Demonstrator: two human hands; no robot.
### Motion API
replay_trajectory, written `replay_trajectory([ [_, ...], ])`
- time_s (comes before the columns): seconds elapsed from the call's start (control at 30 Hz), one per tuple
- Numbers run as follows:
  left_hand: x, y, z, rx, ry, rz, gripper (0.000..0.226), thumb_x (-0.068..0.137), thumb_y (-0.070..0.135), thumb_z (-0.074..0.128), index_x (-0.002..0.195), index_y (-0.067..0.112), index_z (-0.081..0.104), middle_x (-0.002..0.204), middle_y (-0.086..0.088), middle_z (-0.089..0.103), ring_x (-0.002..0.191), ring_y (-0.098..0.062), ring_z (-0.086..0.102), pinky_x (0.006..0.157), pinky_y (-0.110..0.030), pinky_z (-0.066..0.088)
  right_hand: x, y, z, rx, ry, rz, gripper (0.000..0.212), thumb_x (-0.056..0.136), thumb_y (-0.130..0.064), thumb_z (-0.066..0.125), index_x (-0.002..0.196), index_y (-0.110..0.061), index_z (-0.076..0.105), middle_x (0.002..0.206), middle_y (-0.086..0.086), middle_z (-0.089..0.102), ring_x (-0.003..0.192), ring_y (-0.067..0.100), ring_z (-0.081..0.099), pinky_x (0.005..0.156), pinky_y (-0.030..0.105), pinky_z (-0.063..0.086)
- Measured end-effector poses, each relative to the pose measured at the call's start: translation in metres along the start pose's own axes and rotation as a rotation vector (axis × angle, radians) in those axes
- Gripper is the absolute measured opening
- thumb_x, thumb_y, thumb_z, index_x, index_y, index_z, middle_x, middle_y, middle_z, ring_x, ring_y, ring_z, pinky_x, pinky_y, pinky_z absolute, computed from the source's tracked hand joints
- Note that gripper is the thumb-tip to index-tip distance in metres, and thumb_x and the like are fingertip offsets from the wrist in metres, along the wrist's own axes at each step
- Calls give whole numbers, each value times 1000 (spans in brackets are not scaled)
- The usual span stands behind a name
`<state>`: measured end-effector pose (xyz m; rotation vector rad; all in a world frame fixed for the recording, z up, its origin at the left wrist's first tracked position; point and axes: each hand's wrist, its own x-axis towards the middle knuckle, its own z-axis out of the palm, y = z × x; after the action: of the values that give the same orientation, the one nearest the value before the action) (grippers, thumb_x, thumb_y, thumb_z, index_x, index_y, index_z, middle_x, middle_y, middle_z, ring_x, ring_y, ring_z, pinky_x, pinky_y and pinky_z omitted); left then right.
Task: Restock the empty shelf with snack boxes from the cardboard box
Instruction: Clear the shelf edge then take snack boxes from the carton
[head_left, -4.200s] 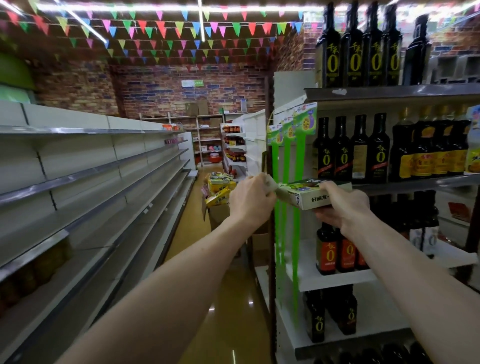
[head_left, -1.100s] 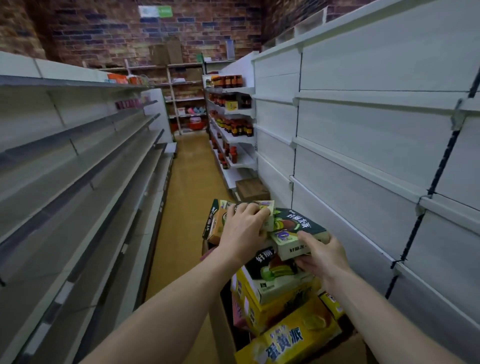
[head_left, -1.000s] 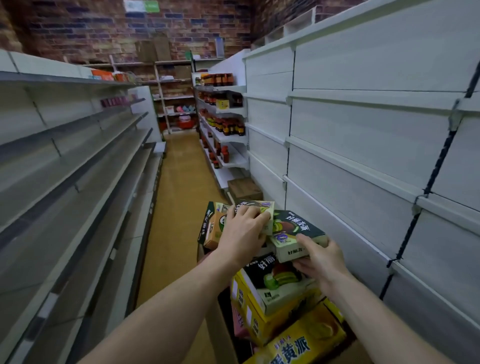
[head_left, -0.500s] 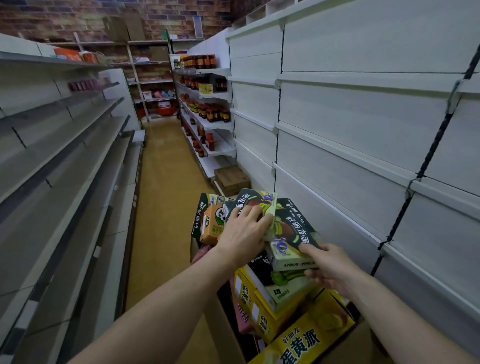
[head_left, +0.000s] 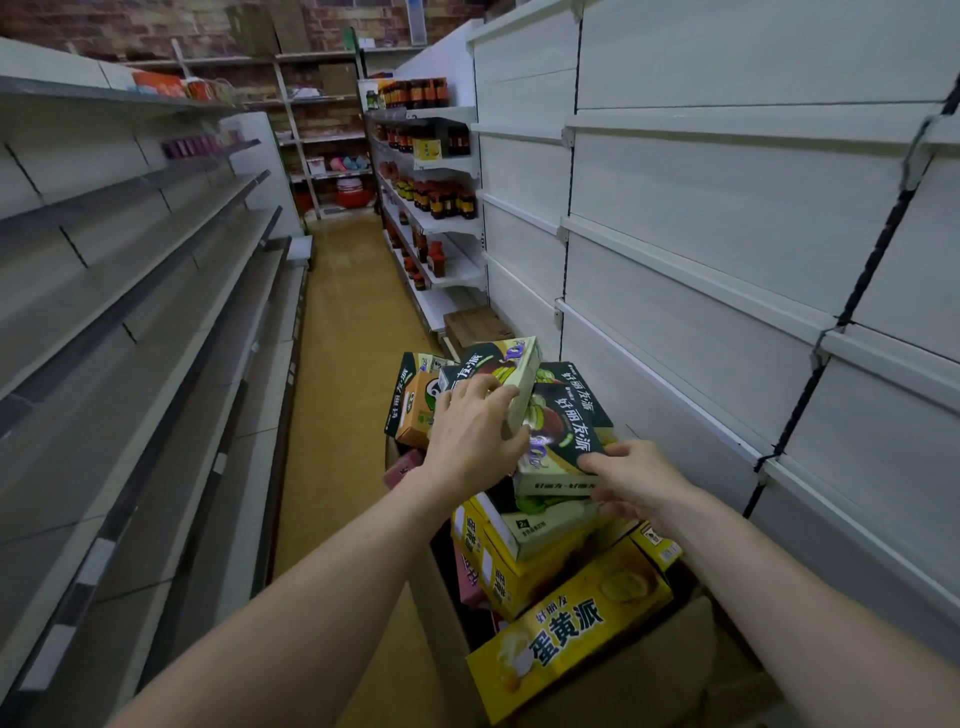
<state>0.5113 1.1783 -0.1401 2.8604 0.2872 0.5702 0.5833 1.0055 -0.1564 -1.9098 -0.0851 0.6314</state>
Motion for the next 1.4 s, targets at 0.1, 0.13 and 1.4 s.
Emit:
replay_trajectory([
  [0.1, -5, 2, -2, -52, 66, -50, 47, 93, 38, 55, 137, 19, 52, 138, -1, 46, 127, -20, 38, 106, -37, 27, 1, 2, -8, -23, -6, -10, 39, 86, -25, 67, 120, -13, 52, 91, 14, 69, 78, 26, 67, 60, 31, 53],
  [0.13, -8, 2, -3, -62, 66, -67, 47, 93, 37, 56, 137, 19, 52, 138, -1, 46, 128, -19, 38, 106, -37, 27, 0, 3, -10, -23, -10, -10, 47, 87, -25, 67, 128, -12, 49, 93, 15, 70, 78, 26, 68, 54, 28, 53],
  [1.4, -175, 18, 130, -198, -550, -605, 76, 76, 18, 76, 140, 20, 34, 133, -3, 42, 121, -22, 40, 100, -36, 44, 3, 113, -12, -523, -115, 18, 56, 90, -36, 63, 136, -13, 42, 128, 8, 57, 115, 30, 56, 98, 47, 47],
])
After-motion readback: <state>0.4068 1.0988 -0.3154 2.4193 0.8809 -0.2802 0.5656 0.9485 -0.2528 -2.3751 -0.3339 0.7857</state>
